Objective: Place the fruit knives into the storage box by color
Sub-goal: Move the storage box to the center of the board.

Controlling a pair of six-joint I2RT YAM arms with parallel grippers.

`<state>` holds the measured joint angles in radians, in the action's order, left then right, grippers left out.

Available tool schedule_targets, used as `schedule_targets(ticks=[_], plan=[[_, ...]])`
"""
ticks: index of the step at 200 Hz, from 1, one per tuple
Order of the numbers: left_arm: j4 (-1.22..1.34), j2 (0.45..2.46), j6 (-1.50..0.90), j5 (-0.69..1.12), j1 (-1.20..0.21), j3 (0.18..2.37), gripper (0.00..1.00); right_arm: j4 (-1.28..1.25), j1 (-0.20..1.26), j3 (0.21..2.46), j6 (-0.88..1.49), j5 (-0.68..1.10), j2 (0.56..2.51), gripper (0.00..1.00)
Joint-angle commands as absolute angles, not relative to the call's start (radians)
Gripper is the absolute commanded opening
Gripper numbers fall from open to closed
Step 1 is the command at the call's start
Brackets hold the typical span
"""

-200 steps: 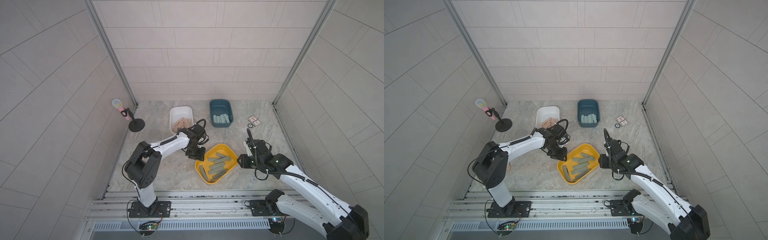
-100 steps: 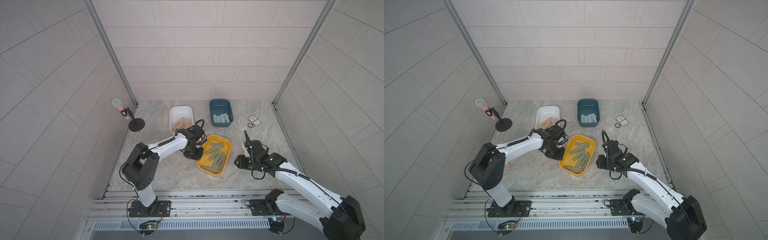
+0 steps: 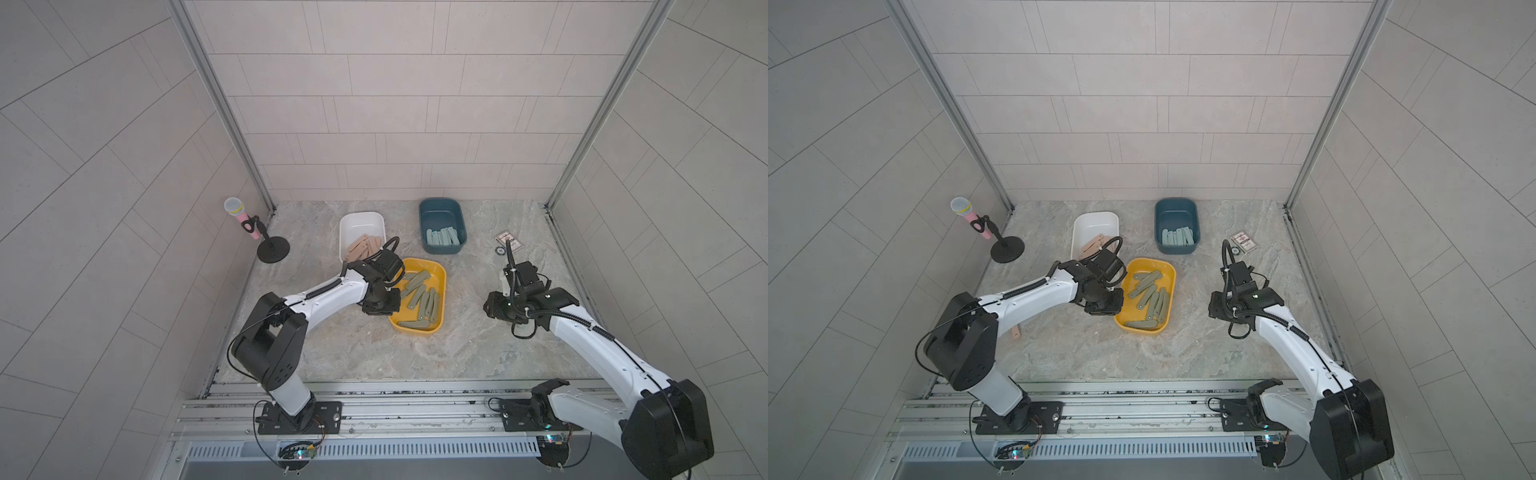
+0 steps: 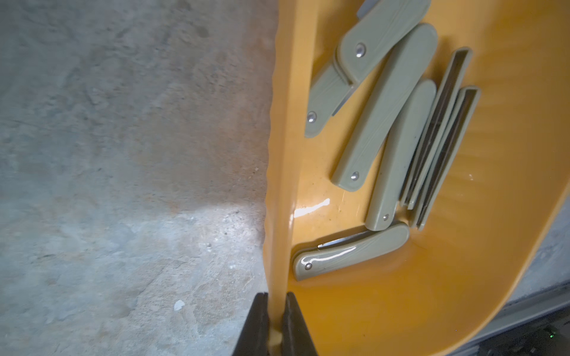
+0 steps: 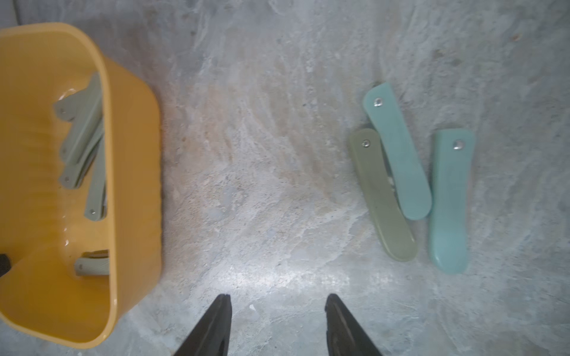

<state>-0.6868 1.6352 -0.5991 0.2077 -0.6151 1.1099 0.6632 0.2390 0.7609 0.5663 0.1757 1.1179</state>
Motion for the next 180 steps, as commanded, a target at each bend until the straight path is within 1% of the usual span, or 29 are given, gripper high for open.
schedule_targets(ticks=[1, 41, 102, 131, 180], plan=[[-0.620, 1.618, -0.659, 0.146, -0.595, 1.095, 0.00, 0.700, 0.223, 0.760, 0.524, 0.140, 1.151, 0.52], [-0.580, 1.672, -0.685, 0.134, -0.590, 1.136, 0.00, 0.694, 0.206, 0.764, 0.521, 0.116, 1.222, 0.53], [-0.558, 1.692, -0.704, 0.101, -0.577, 1.147, 0.00, 0.627, 0.172, 0.769, 0.502, -0.004, 1.316, 0.56], [-0.554, 1.693, -0.708, 0.089, -0.571, 1.148, 0.00, 0.605, 0.135, 0.787, 0.482, -0.011, 1.381, 0.59], [-0.538, 1.692, -0.716, 0.084, -0.543, 1.126, 0.00, 0.572, 0.127, 0.808, 0.478, 0.016, 1.464, 0.58]])
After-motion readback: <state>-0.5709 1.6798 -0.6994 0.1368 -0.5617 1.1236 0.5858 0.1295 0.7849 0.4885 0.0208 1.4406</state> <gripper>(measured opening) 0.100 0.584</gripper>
